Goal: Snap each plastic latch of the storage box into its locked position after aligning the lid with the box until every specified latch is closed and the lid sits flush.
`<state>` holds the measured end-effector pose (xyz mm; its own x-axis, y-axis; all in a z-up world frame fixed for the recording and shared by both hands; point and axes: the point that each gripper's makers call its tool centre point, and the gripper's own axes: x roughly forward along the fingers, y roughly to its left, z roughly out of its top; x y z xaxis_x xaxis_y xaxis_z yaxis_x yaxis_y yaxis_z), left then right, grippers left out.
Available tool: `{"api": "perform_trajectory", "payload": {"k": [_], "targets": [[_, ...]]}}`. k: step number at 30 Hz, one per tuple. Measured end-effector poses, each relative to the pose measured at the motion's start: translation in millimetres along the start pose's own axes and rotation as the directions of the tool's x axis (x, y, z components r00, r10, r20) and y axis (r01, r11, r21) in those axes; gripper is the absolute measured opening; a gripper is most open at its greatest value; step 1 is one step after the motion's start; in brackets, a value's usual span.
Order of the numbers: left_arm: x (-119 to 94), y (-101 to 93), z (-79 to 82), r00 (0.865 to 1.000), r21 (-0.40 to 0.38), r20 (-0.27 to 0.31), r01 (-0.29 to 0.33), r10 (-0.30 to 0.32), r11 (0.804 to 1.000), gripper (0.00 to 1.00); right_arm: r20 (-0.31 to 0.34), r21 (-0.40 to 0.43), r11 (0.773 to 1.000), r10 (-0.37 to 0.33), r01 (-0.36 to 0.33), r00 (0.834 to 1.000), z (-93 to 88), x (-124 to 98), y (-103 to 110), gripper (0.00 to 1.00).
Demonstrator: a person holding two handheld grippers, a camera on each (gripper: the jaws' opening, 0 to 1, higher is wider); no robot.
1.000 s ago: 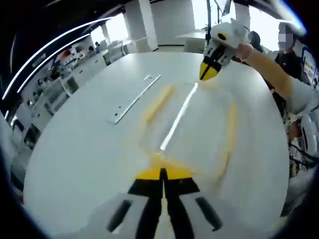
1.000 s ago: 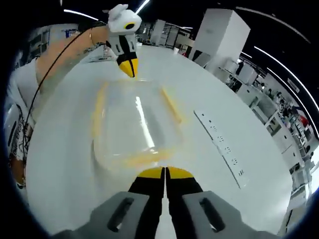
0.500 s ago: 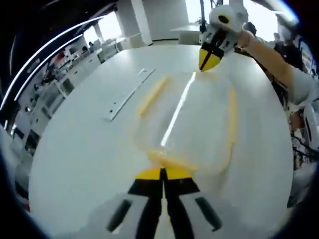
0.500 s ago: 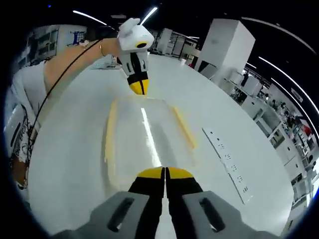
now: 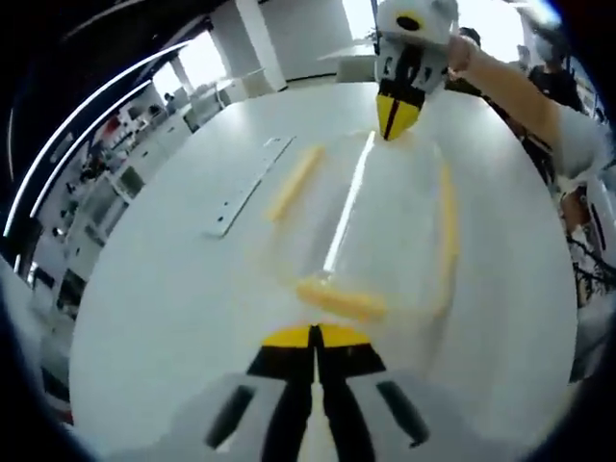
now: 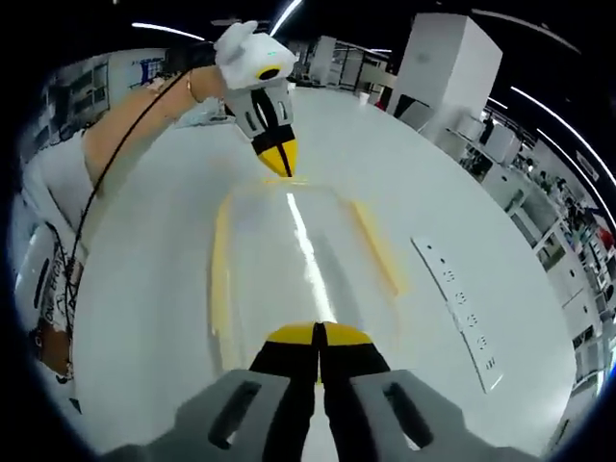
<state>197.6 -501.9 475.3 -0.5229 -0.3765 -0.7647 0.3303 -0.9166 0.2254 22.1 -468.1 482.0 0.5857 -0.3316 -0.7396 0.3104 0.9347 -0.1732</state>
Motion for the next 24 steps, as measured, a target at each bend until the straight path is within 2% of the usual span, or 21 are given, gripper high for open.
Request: {"api": "perform_trajectory", "payload": {"k": [3,6,8,14,18,20,21,22,23,24], "targets": [[-5,-5.4,13.7,0.996,0.006,0.084,0.024,-0.024,1.000,0.00,-0.001,0.005,1.000,0.002,-0.002,1.000,1.7,1,5,0.00],[-6,-13.4,23.6,0.991,0.014,0.119,0.056,-0.057,0.998,0.00,0.006,0.015,1.000,0.003,-0.003,1.000,1.4,1,8,0.00],[-4,-16.2,23.8,0.994,0.020,0.083,0.063,-0.065,0.998,0.00,0.013,0.025,1.000,0.002,-0.002,1.000,1.4,1,9,0.00],[-6,-20.2,21.9,0.995,0.006,0.055,0.078,-0.078,0.997,0.00,0.024,0.031,0.999,-0.006,0.005,1.000,1.8,0,13,0.00],[-7,-22.0,21.5,0.995,0.019,0.059,0.077,-0.078,0.997,0.00,0.029,0.030,1.000,-0.003,0.002,1.000,1.6,-1,17,0.00],[-8,-20.0,27.5,0.993,0.022,0.095,0.064,-0.066,0.998,0.00,0.032,0.028,1.000,-0.003,0.002,0.999,1.4,-1,18,0.00],[-8,-21.5,28.0,0.993,0.025,0.095,0.069,-0.072,0.997,0.00,0.034,0.027,1.000,-0.003,0.002,0.999,1.4,-2,18,0.00],[-6,-28.5,24.1,0.992,0.027,0.065,0.105,-0.106,0.994,0.00,0.037,0.028,1.000,-0.002,0.001,0.999,1.5,-2,18,0.00],[-4,-27.4,29.8,0.991,0.024,0.090,0.096,-0.098,0.995,0.00,0.041,0.031,1.000,0.000,-0.001,0.999,1.3,-2,18,0.00],[-4,-30.7,28.0,0.991,0.020,0.071,0.113,-0.114,0.993,0.00,0.045,0.031,1.000,0.000,-0.002,0.999,1.4,-2,18,0.00]]}}
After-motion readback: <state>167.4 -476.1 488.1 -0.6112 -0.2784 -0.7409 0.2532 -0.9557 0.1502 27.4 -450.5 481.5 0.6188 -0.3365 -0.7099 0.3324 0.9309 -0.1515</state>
